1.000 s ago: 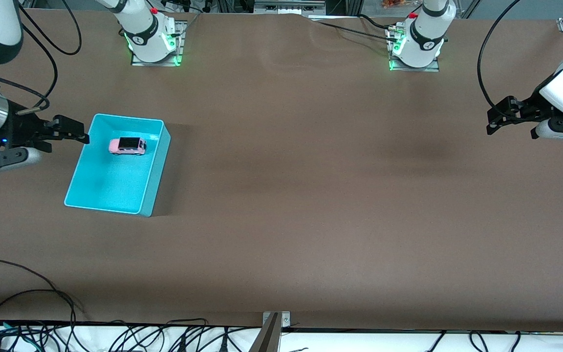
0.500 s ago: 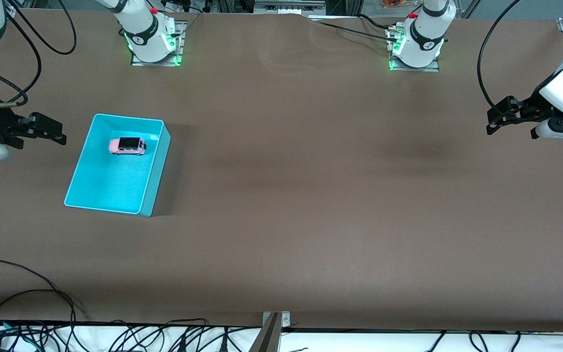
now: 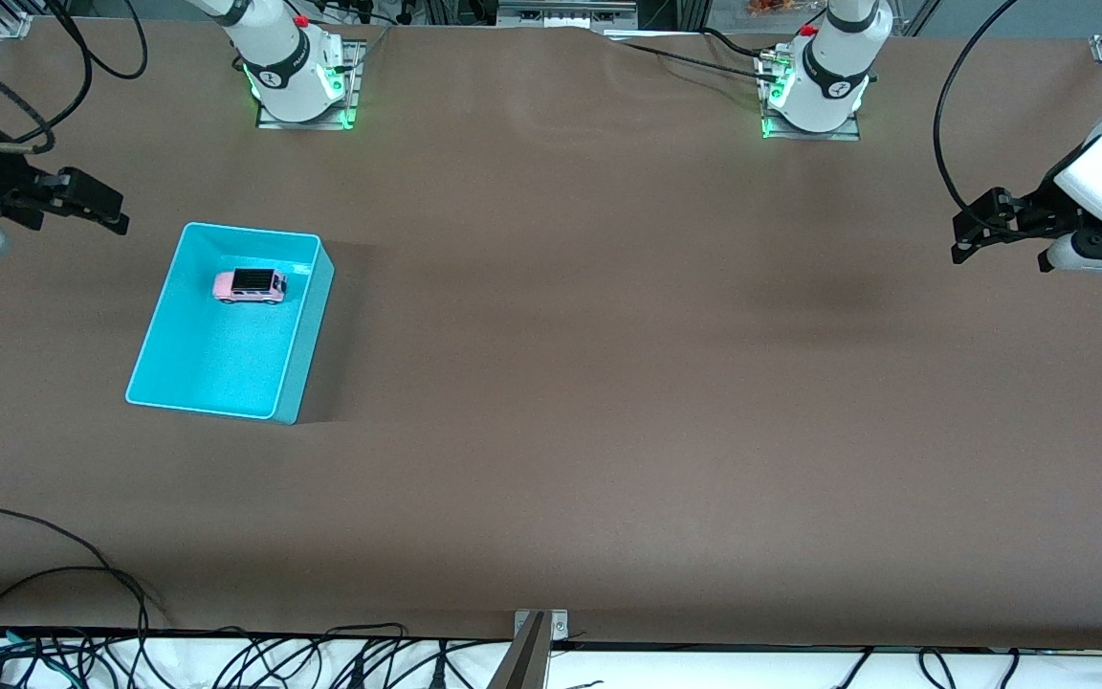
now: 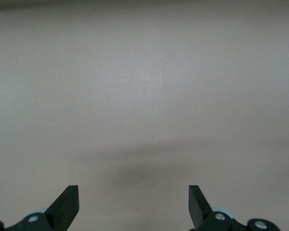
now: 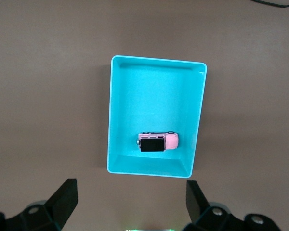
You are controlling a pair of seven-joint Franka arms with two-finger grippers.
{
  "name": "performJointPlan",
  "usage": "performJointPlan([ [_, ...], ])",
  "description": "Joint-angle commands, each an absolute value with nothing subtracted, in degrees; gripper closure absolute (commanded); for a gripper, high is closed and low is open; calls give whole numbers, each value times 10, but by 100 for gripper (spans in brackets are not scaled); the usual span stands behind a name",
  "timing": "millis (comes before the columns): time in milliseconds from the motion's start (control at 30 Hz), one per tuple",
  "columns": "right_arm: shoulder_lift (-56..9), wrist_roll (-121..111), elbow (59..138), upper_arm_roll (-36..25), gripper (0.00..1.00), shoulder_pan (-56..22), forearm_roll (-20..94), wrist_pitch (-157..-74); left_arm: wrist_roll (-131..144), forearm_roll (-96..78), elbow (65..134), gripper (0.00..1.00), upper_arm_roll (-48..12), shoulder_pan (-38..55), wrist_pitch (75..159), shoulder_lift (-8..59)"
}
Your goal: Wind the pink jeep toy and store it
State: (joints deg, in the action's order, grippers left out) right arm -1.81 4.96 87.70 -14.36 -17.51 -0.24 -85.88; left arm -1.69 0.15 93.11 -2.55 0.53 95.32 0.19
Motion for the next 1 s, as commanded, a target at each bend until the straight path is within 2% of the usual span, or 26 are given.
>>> performJointPlan([
  [0, 76, 64, 999, -135, 0, -179, -20, -918, -13, 10, 910, 0, -26, 8, 939, 11],
  [567, 29, 59, 960, -138, 0, -175, -14, -921, -13, 10, 910, 0, -26, 8, 938, 11],
  [967, 28, 60, 960, -138, 0, -175, -13, -921, -13, 9, 910, 0, -26, 8, 939, 11],
])
